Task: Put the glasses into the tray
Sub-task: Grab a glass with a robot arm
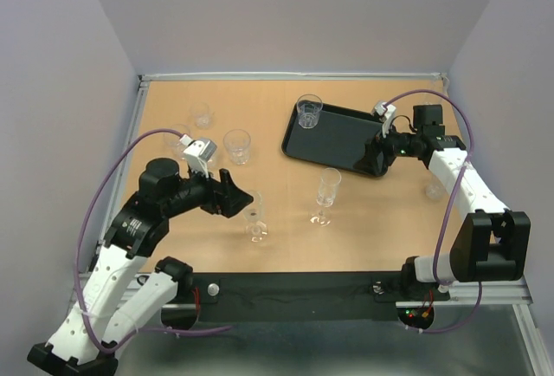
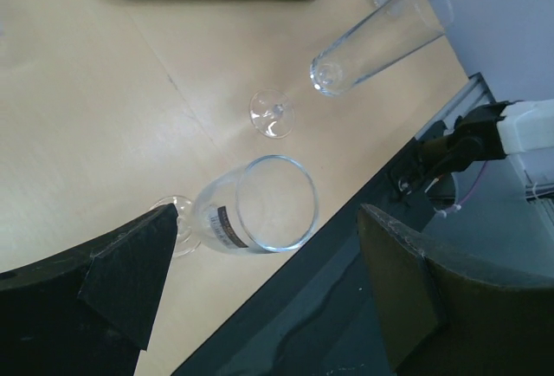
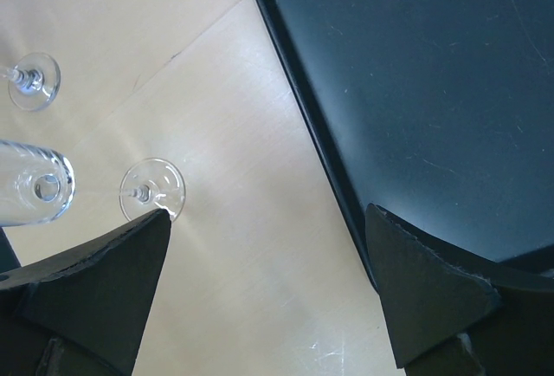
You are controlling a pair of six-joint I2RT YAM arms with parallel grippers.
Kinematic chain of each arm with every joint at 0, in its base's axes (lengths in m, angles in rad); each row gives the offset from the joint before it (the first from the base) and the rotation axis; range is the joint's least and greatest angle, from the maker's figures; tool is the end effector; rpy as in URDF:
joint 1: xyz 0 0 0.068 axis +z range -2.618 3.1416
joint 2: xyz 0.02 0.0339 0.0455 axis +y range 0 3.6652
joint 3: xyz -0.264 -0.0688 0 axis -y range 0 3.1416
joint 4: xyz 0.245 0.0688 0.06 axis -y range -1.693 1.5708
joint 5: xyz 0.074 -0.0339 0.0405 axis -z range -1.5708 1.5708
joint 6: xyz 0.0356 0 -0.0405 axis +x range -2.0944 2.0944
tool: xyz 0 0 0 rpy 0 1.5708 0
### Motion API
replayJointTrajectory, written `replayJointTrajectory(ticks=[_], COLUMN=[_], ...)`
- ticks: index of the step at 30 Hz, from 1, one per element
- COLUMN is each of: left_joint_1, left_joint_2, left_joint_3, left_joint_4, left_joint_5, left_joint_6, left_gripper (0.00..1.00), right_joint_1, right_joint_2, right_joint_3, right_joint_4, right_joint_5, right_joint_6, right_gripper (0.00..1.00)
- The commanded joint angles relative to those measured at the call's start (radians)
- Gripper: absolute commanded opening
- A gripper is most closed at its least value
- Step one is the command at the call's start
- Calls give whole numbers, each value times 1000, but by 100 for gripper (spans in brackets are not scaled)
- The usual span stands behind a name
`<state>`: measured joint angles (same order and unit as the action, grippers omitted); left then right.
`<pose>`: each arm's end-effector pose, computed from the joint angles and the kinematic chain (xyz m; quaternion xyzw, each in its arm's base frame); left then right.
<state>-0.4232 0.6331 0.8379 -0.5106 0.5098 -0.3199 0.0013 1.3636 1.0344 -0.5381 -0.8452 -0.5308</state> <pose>0.1160 -0.0713 0.3466 0.1892 0.7718 -0.3972 0.4592 0.2800 0.0270 0.2750 -0.3614 0.7889 0.2894 0.4040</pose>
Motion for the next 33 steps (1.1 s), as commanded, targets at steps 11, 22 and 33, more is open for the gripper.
replayJointTrajectory(ticks=[11,22,33], left_joint_1=[-152,-215,-336], left_joint_2=[85,100,163], left_joint_3=[66,86,145], left_joint_4=[-45,-54,-94], left_joint_5=[-211,-243,-407], left_joint_6=[-19,-22,-42], left_gripper=[96,96,96], right_joint_1=[3,3,3], right_joint_2=[-1,0,2], right_joint_3=[1,0,0], right_joint_4=[36,36,36], right_joint_5=[-25,-23,-20], right_joint_6=[14,15,17], right_gripper=[99,99,99])
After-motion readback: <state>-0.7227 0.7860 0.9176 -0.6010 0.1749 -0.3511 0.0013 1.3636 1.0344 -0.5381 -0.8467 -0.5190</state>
